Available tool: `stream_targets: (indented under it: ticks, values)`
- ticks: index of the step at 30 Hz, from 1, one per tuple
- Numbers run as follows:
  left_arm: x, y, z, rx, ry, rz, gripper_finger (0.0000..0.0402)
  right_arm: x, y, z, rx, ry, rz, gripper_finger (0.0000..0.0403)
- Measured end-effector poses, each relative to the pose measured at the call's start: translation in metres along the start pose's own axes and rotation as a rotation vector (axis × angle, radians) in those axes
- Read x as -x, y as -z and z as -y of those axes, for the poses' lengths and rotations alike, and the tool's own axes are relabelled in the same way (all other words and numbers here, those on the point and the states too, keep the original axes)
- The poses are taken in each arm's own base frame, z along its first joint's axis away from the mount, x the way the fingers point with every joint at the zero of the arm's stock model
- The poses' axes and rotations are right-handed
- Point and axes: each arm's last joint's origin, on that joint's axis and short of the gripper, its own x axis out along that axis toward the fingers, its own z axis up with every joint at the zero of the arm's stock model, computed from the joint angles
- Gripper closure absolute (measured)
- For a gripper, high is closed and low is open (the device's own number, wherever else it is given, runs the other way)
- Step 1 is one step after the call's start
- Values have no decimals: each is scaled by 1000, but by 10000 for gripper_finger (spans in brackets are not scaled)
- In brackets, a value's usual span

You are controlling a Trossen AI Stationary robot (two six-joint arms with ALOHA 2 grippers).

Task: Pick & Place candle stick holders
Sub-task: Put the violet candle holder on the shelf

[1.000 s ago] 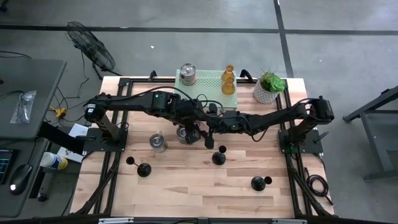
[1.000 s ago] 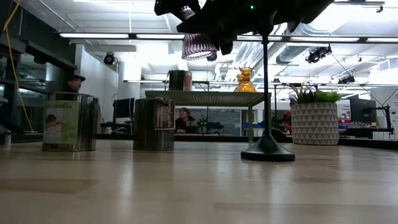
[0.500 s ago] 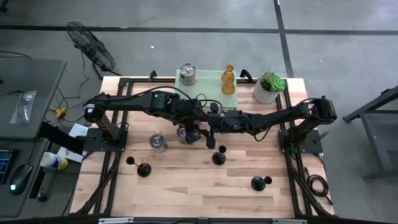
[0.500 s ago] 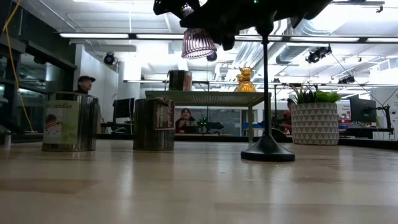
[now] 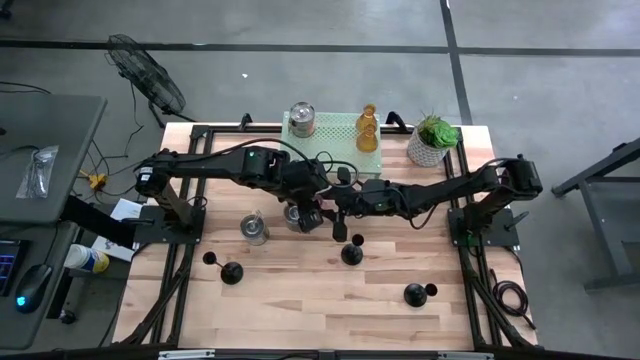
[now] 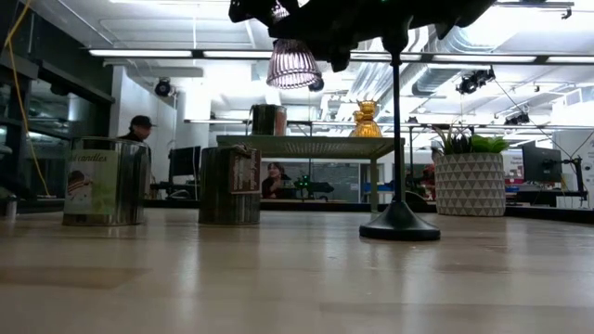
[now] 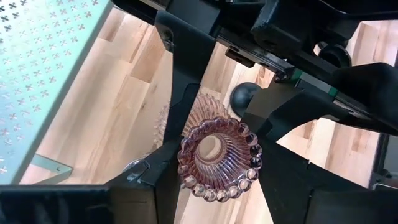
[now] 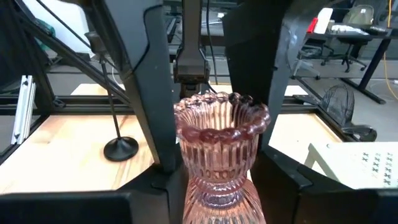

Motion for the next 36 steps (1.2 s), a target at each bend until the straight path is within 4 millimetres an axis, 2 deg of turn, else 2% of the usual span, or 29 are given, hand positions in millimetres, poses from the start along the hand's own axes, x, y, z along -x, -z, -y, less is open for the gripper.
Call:
stream_targets:
  ticks: [6, 16, 27, 36]
  values:
    - [0, 1, -1, -23, -27, 1, 192, 0, 1, 1, -62, 3, -10, 283]
    - [0, 0, -1, -31, -24, 4, 187, 0, 1, 1, -84, 7, -14, 290]
    - [32, 8, -9, -27, -48, 41, 185, 0, 1, 7, -95, 37, -20, 290]
    - [55, 17, -20, -48, -183, 68, 185, 28, -20, 22, -92, 143, -53, 290]
